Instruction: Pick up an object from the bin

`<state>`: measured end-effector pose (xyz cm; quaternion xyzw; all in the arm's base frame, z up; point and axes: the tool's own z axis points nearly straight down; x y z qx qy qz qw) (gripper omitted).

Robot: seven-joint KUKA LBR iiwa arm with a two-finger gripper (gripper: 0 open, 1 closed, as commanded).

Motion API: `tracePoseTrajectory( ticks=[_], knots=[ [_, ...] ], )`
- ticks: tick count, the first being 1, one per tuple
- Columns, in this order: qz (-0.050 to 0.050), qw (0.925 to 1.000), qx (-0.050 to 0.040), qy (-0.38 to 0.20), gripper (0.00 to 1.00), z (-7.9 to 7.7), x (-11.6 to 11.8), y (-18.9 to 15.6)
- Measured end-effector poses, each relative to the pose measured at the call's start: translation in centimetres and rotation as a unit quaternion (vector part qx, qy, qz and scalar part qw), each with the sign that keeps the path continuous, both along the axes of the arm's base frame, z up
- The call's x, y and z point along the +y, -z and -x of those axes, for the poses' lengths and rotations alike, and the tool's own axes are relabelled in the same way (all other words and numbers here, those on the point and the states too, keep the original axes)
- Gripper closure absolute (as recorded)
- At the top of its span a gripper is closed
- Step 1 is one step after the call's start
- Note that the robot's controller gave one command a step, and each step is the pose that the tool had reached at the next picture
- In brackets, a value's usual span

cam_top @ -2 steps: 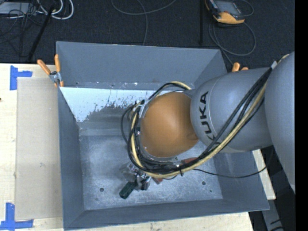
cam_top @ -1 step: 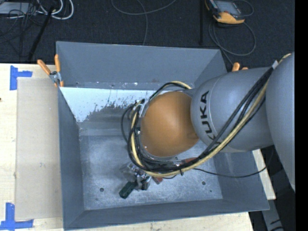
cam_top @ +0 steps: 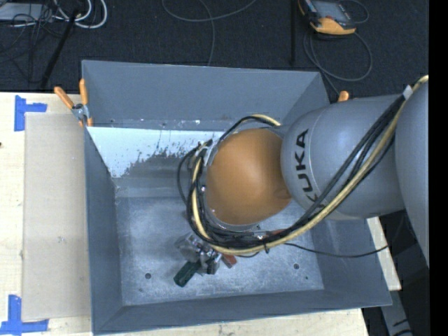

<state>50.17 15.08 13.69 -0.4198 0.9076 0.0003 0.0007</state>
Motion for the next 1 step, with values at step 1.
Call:
tracePoseTrajectory(
  ticks=[1],
  knots=[
    [0.000, 1.0000, -0.0004, 0.003, 1.00, -0.03, 0.12, -1.63]
  ],
)
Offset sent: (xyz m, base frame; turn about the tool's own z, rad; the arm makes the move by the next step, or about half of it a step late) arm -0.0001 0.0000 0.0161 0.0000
